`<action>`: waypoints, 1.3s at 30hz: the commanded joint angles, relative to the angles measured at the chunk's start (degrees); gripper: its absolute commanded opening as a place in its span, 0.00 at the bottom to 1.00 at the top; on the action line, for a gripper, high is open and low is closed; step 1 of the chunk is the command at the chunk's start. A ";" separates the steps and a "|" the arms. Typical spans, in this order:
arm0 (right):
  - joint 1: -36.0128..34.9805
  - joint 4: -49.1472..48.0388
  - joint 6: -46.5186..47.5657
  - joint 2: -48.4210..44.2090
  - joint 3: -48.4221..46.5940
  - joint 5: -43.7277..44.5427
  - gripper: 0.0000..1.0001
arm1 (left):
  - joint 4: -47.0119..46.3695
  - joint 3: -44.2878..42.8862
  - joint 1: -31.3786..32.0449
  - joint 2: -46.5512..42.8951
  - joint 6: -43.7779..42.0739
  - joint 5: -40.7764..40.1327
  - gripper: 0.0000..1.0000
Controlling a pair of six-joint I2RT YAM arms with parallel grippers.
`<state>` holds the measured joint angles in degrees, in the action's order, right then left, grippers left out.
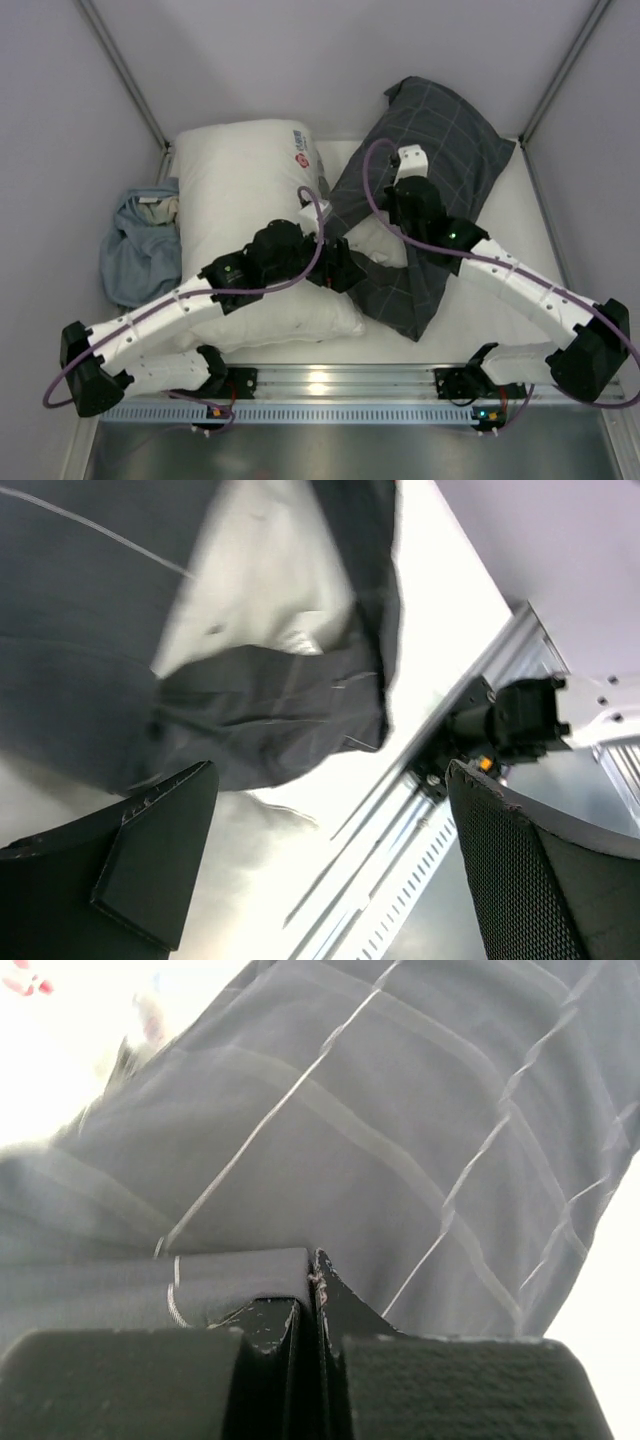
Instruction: Remove the pillowcase from the pillow
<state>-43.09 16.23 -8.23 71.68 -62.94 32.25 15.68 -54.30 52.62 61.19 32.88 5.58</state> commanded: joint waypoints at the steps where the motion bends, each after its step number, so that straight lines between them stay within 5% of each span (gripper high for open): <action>1: 5.73 -1.55 -2.84 0.91 -7.53 0.62 0.00 | -0.56 -4.84 4.58 6.11 -0.46 0.13 0.99; 7: 9.78 1.34 -1.17 3.99 -15.19 -0.17 0.00 | -8.73 -6.34 6.44 15.70 4.46 -1.10 0.99; 16: 11.10 2.23 -3.02 -0.13 -11.78 -5.00 0.00 | -15.94 -8.98 6.44 22.83 11.49 -3.65 0.99; 22: 13.38 3.02 -4.07 -3.39 -9.05 -2.55 0.00 | -21.31 -2.22 6.44 15.11 13.09 -12.08 0.99; 32: 17.95 6.18 -6.97 -9.00 -5.01 -3.77 0.00 | -9.89 0.51 6.44 2.10 3.69 -20.96 0.99; 39: 17.95 7.23 -8.82 -12.35 -2.10 -10.45 0.00 | -9.53 -3.43 7.57 6.74 -0.88 -13.15 0.99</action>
<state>-25.89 23.07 -15.55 60.71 -64.42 24.77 4.84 -54.59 59.09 64.73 35.92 -11.35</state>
